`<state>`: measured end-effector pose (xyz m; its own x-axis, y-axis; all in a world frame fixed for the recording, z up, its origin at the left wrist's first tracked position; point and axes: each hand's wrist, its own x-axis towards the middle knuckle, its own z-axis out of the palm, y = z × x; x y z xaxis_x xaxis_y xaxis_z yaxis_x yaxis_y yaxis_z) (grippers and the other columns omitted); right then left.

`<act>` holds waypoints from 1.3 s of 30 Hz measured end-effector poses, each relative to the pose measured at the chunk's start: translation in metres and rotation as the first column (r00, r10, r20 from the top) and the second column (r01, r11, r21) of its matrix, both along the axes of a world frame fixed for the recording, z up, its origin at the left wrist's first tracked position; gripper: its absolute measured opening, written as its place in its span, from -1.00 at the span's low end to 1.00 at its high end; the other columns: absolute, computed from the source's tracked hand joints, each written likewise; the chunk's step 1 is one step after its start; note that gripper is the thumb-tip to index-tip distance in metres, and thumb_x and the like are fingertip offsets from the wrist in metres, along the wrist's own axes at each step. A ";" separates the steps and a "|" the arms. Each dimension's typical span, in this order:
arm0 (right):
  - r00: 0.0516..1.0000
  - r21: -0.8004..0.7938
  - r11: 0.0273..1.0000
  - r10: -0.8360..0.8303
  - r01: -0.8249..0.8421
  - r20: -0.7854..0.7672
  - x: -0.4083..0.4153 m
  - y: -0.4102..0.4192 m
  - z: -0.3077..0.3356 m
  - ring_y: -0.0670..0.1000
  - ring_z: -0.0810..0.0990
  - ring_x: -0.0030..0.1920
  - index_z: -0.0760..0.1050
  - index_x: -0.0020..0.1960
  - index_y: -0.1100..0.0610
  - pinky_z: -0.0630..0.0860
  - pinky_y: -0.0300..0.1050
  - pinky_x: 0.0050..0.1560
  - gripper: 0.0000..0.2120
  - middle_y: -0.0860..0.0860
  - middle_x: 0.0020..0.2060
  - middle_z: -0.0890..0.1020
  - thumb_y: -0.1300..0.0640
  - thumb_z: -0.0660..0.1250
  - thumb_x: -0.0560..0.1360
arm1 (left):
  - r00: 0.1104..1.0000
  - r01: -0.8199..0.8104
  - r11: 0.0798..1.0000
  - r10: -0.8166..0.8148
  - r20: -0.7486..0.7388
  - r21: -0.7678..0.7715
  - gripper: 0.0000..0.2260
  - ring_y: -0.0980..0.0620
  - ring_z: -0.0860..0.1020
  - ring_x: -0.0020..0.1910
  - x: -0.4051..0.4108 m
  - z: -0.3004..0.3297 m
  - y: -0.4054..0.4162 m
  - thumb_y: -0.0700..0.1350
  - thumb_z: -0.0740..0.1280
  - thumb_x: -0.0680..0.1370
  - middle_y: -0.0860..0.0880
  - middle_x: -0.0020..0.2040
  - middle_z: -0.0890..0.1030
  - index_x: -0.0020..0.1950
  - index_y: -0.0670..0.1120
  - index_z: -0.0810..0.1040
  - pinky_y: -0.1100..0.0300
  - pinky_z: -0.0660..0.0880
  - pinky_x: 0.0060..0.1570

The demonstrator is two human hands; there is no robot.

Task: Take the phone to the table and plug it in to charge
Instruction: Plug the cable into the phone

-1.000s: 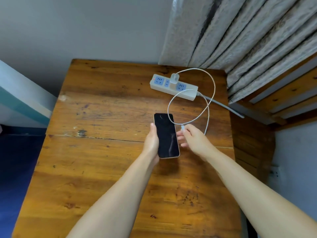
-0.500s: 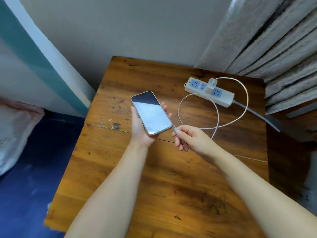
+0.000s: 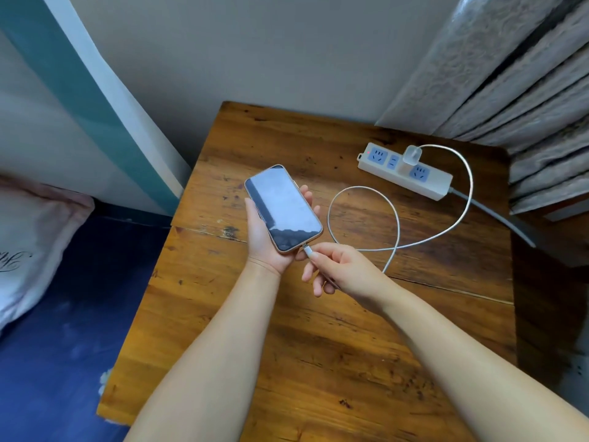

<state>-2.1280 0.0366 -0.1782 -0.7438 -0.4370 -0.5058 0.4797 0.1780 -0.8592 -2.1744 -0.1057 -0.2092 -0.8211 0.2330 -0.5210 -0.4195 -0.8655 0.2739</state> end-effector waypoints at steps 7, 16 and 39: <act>0.977 -0.153 0.978 -0.111 0.140 0.184 0.001 -0.009 -0.001 -0.08 0.52 -0.47 0.51 -0.02 0.24 0.41 -0.32 -0.47 -0.76 0.06 -0.36 0.61 0.18 0.09 0.62 | 0.996 0.093 0.992 -0.093 0.005 -0.084 -0.35 -0.04 0.60 0.01 -0.003 0.001 -0.004 0.38 0.06 0.49 -0.12 0.04 0.65 0.24 -0.13 0.47 0.04 0.54 0.07; 0.971 -0.195 0.957 -0.189 0.216 0.149 0.002 -0.016 -0.003 -0.10 0.55 -0.43 0.54 -0.03 0.21 0.48 -0.32 -0.38 -0.77 0.01 -0.38 0.62 0.19 0.12 0.61 | 0.990 0.127 0.971 -0.136 -0.032 -0.203 -0.32 -0.06 0.60 0.03 -0.010 0.003 -0.006 0.39 0.09 0.46 -0.11 0.11 0.62 0.23 -0.13 0.56 -0.02 0.48 0.16; 0.850 -0.301 0.834 -0.319 0.462 0.419 -0.009 0.006 -0.029 0.02 0.66 0.05 0.63 0.08 0.13 0.62 -0.11 -0.01 -0.77 0.07 0.03 0.70 0.21 0.22 0.54 | 0.985 0.140 0.945 -0.164 -0.059 -0.297 -0.43 -0.18 0.46 0.32 -0.031 0.010 -0.064 0.26 -0.04 0.57 -0.17 0.30 0.54 0.30 -0.09 0.48 -0.15 0.36 0.32</act>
<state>-2.1370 0.0423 -0.2076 -0.7056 -0.3545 -0.6135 0.7079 -0.3909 -0.5883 -2.2055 -0.1694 -0.1989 -0.8301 0.2071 -0.5177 -0.5056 -0.6710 0.5423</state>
